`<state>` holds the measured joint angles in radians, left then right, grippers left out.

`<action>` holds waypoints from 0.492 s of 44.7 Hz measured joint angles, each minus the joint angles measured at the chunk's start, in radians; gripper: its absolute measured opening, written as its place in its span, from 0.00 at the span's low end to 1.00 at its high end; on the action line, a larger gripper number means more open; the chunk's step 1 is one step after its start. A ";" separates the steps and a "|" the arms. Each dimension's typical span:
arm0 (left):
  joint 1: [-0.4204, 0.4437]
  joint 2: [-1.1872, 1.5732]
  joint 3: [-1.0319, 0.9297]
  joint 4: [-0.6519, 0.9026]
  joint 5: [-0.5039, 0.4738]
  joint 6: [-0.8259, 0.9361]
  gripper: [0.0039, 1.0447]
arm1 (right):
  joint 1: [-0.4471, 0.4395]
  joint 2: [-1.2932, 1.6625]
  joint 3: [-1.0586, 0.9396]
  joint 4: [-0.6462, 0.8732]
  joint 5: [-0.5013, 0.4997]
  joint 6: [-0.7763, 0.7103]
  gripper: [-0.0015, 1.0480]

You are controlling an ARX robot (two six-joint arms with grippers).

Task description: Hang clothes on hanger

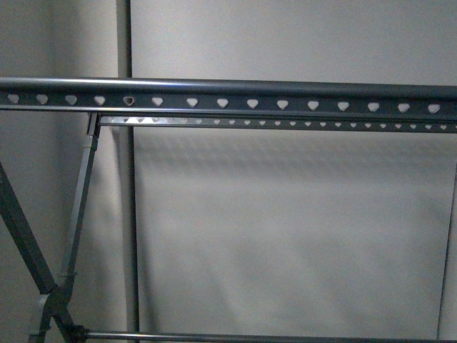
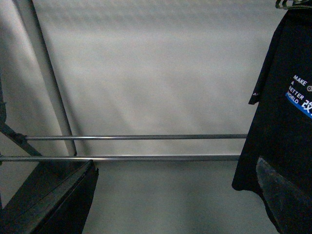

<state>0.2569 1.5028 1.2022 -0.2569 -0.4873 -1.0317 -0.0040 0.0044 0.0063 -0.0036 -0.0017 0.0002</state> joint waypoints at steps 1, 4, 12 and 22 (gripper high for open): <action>0.001 0.004 0.003 -0.002 0.000 -0.002 0.94 | 0.000 0.000 0.000 0.000 0.000 0.000 0.93; 0.007 0.028 0.017 -0.026 0.000 -0.009 0.94 | 0.000 0.000 0.000 0.000 0.000 0.000 0.93; 0.030 0.057 0.016 -0.060 -0.007 -0.016 0.82 | 0.000 0.000 0.000 0.000 0.000 0.000 0.93; 0.058 0.056 -0.001 -0.070 0.012 -0.018 0.42 | 0.000 0.000 0.000 0.000 0.000 0.000 0.93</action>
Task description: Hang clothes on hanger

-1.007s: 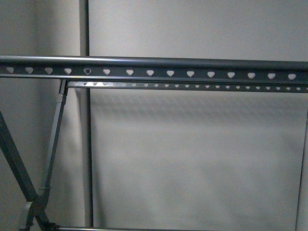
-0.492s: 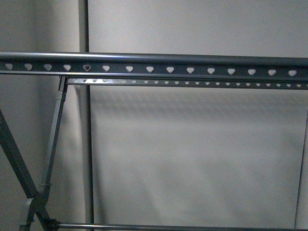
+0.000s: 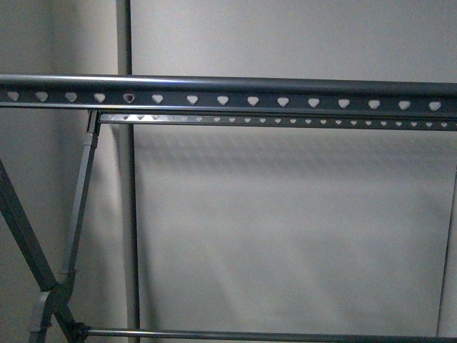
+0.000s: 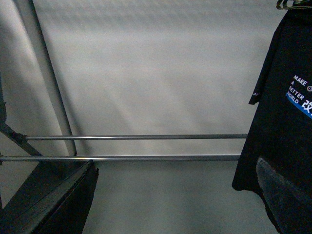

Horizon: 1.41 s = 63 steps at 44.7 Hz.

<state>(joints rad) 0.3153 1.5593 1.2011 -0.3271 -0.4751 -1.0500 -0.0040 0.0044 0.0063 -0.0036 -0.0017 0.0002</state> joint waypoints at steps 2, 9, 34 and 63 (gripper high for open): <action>0.001 0.005 0.001 0.003 0.002 0.002 0.36 | 0.000 0.000 0.000 0.000 0.000 0.000 0.93; 0.016 -0.014 -0.049 0.065 0.087 0.039 0.06 | 0.000 0.000 0.000 0.000 0.000 0.000 0.93; -0.373 -0.356 -0.322 0.114 0.886 0.906 0.03 | 0.000 0.000 0.000 0.000 0.000 0.000 0.93; -0.526 -0.066 -0.019 0.206 1.156 2.515 0.04 | 0.000 0.000 0.000 0.000 0.000 0.000 0.93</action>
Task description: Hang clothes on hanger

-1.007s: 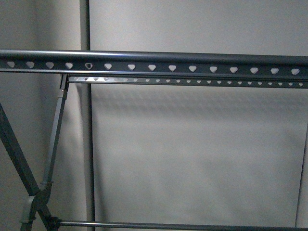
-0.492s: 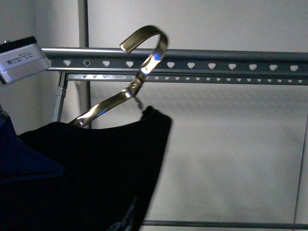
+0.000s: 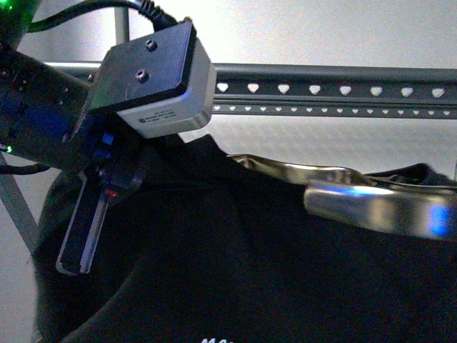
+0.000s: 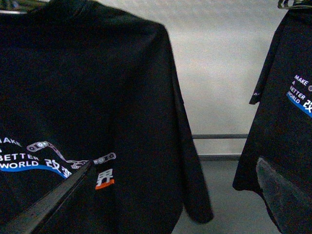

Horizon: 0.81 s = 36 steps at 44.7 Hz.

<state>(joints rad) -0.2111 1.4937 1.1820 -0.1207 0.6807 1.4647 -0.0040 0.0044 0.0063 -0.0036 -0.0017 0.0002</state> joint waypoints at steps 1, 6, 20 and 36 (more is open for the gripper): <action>-0.005 -0.002 0.000 0.003 0.002 0.004 0.04 | 0.000 0.000 0.000 0.000 0.000 0.000 0.93; -0.007 -0.005 0.000 0.006 0.003 0.012 0.04 | 0.000 0.000 0.000 0.000 0.000 0.000 0.93; -0.004 -0.004 0.000 0.006 0.000 0.016 0.04 | 0.000 0.000 0.000 0.000 0.000 0.000 0.93; -0.004 -0.004 0.000 0.006 -0.003 0.019 0.04 | -0.217 0.308 0.113 0.116 -0.679 0.231 0.93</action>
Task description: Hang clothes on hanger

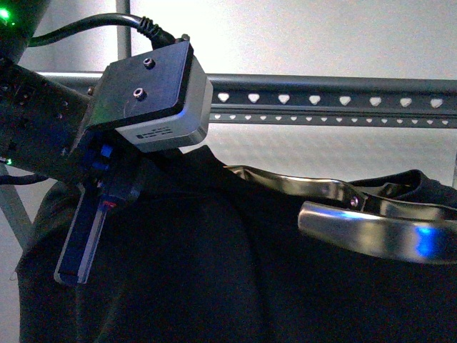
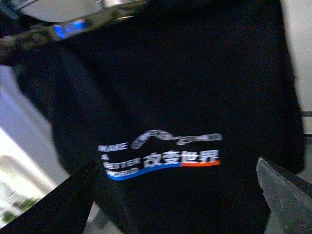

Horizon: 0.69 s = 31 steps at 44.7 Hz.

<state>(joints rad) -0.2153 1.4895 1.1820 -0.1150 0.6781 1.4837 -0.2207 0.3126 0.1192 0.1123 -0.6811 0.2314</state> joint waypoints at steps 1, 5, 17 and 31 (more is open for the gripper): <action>0.000 0.000 0.000 0.000 0.000 0.001 0.04 | 0.001 0.065 0.037 0.011 -0.061 -0.030 0.93; 0.002 0.000 0.000 0.000 -0.002 0.002 0.04 | 0.051 0.238 0.138 0.049 -0.061 -0.244 0.93; 0.002 0.000 0.000 0.000 -0.002 0.003 0.04 | 0.183 0.648 0.364 0.014 -0.027 -1.302 0.93; 0.002 0.000 0.000 0.000 -0.001 0.003 0.04 | 0.224 0.908 0.594 0.105 0.049 -1.720 0.93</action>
<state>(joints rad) -0.2131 1.4899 1.1816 -0.1150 0.6769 1.4868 0.0032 1.2205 0.7135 0.2176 -0.6319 -1.4887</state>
